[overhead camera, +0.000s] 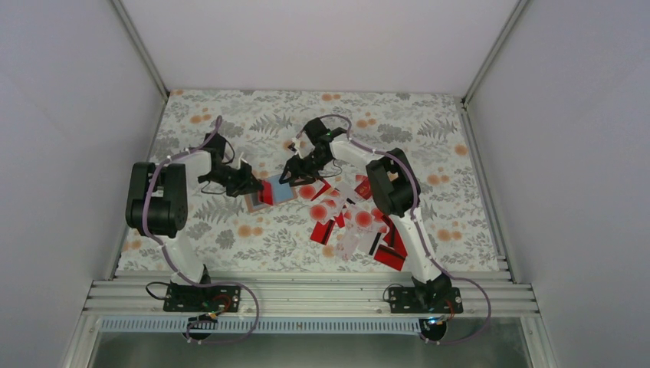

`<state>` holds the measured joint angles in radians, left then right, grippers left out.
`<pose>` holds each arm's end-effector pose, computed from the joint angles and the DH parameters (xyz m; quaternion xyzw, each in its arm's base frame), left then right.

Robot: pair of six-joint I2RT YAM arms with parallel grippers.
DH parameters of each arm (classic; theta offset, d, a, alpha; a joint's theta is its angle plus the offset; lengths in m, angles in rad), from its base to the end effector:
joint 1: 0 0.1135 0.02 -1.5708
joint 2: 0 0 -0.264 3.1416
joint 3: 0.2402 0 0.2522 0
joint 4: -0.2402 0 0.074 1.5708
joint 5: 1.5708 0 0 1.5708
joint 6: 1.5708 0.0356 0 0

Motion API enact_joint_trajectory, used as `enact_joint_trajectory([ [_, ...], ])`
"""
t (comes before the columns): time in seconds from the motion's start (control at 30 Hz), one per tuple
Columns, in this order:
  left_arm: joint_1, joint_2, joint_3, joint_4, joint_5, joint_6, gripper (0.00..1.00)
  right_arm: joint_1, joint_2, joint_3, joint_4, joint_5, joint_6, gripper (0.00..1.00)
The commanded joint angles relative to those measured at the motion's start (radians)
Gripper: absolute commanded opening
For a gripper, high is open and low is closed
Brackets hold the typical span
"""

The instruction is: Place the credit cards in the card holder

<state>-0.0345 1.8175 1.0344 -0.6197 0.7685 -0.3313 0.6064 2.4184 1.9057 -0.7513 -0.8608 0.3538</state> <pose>0.3160 -0.0357 0.1410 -0.1055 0.9183 -0.3815 0.0085 0.3874 0.3015 0.1277 0.1764 -0.8829 -0.4299 0.0673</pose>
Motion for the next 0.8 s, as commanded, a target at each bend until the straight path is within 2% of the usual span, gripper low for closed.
enact_joint_trajectory([
  [0.0,0.002,0.025,0.024,0.004,0.036,0.006,0.02,-0.004,0.019,-0.015,0.002,0.003,-0.006,0.51],
  [0.77,0.002,0.031,0.007,0.113,0.065,-0.008,0.02,-0.004,0.006,-0.048,0.023,0.004,0.008,0.50],
])
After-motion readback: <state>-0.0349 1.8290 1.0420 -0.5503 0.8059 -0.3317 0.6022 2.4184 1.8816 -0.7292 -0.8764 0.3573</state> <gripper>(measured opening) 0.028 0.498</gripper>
